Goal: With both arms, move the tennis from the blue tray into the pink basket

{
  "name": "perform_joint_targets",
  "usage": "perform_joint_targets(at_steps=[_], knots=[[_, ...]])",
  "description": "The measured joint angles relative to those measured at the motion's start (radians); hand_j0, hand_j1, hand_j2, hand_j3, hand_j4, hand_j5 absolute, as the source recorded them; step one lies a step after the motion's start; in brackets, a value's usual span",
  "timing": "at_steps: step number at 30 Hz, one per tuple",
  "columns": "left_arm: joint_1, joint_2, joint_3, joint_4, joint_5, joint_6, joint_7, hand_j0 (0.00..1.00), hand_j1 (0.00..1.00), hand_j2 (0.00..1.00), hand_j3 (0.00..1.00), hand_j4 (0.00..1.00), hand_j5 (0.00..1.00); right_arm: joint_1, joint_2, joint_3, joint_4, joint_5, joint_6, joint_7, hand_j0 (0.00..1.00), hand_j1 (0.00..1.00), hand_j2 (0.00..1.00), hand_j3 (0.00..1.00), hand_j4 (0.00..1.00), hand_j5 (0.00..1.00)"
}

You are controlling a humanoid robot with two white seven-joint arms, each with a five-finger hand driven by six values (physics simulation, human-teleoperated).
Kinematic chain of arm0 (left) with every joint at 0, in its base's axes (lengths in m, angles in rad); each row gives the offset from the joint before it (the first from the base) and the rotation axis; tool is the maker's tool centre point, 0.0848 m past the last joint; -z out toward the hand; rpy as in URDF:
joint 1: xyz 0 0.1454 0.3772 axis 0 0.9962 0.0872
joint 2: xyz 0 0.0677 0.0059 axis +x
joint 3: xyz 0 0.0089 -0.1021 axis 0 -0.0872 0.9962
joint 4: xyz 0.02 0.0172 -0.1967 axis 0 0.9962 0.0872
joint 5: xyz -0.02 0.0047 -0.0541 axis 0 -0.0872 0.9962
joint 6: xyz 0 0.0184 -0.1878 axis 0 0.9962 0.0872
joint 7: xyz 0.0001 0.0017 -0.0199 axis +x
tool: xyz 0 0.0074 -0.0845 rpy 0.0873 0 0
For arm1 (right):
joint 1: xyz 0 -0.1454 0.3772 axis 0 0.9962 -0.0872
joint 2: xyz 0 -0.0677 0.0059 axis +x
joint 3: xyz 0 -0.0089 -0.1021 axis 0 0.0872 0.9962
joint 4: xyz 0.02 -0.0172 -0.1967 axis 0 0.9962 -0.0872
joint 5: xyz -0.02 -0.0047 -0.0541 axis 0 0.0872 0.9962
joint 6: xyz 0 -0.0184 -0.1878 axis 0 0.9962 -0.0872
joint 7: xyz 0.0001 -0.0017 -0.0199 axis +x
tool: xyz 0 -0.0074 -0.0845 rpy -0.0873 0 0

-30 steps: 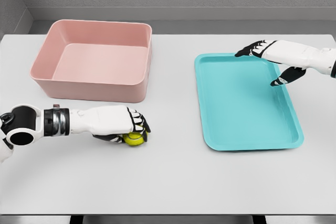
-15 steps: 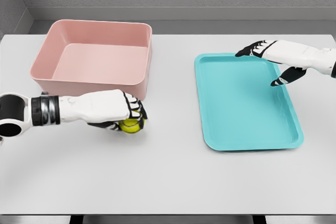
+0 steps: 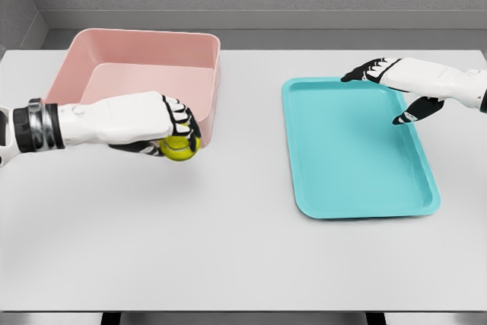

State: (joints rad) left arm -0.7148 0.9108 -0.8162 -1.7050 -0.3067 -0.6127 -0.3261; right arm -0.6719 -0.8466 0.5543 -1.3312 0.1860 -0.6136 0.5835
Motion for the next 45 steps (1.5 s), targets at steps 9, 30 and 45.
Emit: perform_joint_targets(at_steps=[9, 30, 45], knots=[[-0.035, 0.006, 0.006, 0.040, 0.025, 0.000, 0.000, 0.52, 0.52, 0.52, 0.52, 0.52, 0.52, 0.000, -0.001, 0.000, 0.000, 0.000, 0.000, 0.000, 1.00, 1.00, 1.00, 1.00, 1.00, 1.00], [-0.133, -0.064, 0.012, 0.254, 0.024, 0.000, 0.001, 0.52, 0.52, 0.52, 0.52, 0.52, 0.52, 0.000, 0.003, 0.000, 0.001, 0.000, 0.000, 0.000, 1.00, 1.00, 1.00, 1.00, 1.00, 1.00], [-0.071, -0.088, 0.095, 0.295, 0.074, 0.000, 0.003, 1.00, 1.00, 1.00, 1.00, 1.00, 1.00, 0.000, -0.007, 0.001, 0.000, 0.000, 0.000, 0.000, 1.00, 1.00, 1.00, 1.00, 1.00, 1.00]])
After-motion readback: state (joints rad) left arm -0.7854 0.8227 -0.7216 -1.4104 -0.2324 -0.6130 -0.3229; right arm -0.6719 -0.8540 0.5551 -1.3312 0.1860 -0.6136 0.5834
